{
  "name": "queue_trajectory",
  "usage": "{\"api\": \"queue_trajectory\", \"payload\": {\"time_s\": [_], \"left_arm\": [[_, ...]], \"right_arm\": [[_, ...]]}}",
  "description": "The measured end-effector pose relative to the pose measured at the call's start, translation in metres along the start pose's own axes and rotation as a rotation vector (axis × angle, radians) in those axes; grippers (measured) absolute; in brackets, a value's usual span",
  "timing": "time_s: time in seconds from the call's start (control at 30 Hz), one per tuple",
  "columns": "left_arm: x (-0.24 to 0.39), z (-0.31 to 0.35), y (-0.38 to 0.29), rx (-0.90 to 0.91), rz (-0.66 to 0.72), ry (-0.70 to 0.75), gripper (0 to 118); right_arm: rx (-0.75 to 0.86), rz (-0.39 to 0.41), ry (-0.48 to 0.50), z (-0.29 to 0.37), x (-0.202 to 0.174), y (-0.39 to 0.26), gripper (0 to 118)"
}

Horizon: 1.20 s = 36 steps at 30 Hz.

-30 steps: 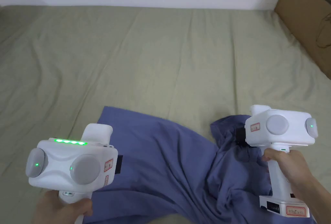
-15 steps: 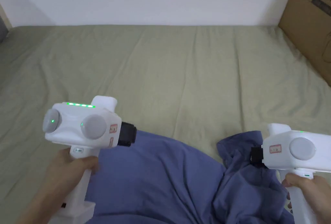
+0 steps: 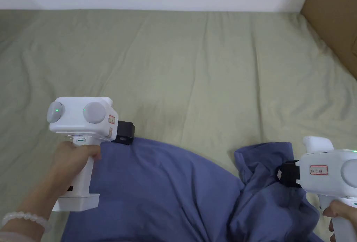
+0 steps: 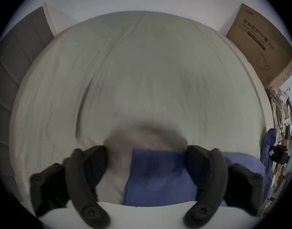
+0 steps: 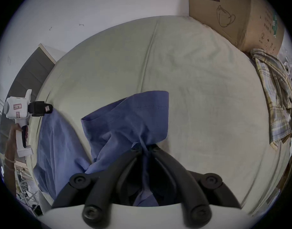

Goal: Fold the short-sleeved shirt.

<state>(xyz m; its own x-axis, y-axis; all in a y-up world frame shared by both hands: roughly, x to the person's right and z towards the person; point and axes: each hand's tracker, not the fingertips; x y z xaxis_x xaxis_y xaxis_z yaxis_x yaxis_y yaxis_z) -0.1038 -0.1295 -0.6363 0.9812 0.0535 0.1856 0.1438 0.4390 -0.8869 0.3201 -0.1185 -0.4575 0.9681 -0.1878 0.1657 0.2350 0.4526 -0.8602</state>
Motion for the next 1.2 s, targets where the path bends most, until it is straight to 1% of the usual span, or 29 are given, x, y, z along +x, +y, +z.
{"api": "queue_trajectory", "payload": {"time_s": [0.03,0.07,0.1,0.13,0.17,0.2,0.23,0.3,0.43,0.67,0.93,0.97,1.07,1.2], "left_arm": [[0.004,0.003,-0.001,0.038,-0.031,0.022,85],[0.005,0.002,-0.001,0.060,-0.083,0.046,77],[0.008,0.003,-0.002,0.061,-0.121,0.051,66],[0.010,0.006,-0.002,0.059,-0.124,0.043,57],[0.012,0.013,-0.002,0.074,-0.119,0.050,37],[0.011,0.016,-0.001,0.086,-0.125,0.072,1],[0.012,0.020,-0.001,0.079,-0.135,0.109,1],[0.012,0.032,-0.002,0.081,-0.125,0.063,1],[0.008,0.071,-0.004,0.116,-0.109,0.054,1],[-0.008,0.182,0.006,0.299,-0.100,0.060,1],[-0.031,0.306,0.022,0.485,-0.077,0.148,1],[-0.034,0.320,0.025,0.515,-0.074,0.156,1],[-0.040,0.358,0.036,0.581,-0.043,0.170,1],[-0.036,0.398,0.056,0.645,-0.053,0.206,1]], "right_arm": [[-0.003,-0.002,0.000,-0.001,0.000,0.000,8],[-0.005,-0.003,0.000,-0.002,0.001,-0.001,8],[-0.008,0.000,-0.001,0.000,-0.001,-0.001,8],[-0.007,0.002,-0.002,0.003,-0.003,-0.001,8],[-0.002,0.009,-0.004,0.007,-0.004,-0.001,8],[0.006,0.016,-0.011,0.011,-0.005,0.000,8],[0.011,0.016,-0.017,0.015,-0.006,0.001,8],[0.028,0.010,-0.021,0.025,-0.005,0.006,8],[0.101,-0.004,-0.017,0.064,-0.008,0.013,8],[0.252,0.032,-0.038,0.153,-0.016,0.037,8],[0.459,0.072,-0.098,0.262,-0.027,0.081,8],[0.484,0.063,-0.105,0.275,-0.029,0.089,8],[0.526,0.041,-0.063,0.304,-0.035,0.114,8],[0.590,0.068,-0.075,0.333,-0.056,0.148,8]]}}
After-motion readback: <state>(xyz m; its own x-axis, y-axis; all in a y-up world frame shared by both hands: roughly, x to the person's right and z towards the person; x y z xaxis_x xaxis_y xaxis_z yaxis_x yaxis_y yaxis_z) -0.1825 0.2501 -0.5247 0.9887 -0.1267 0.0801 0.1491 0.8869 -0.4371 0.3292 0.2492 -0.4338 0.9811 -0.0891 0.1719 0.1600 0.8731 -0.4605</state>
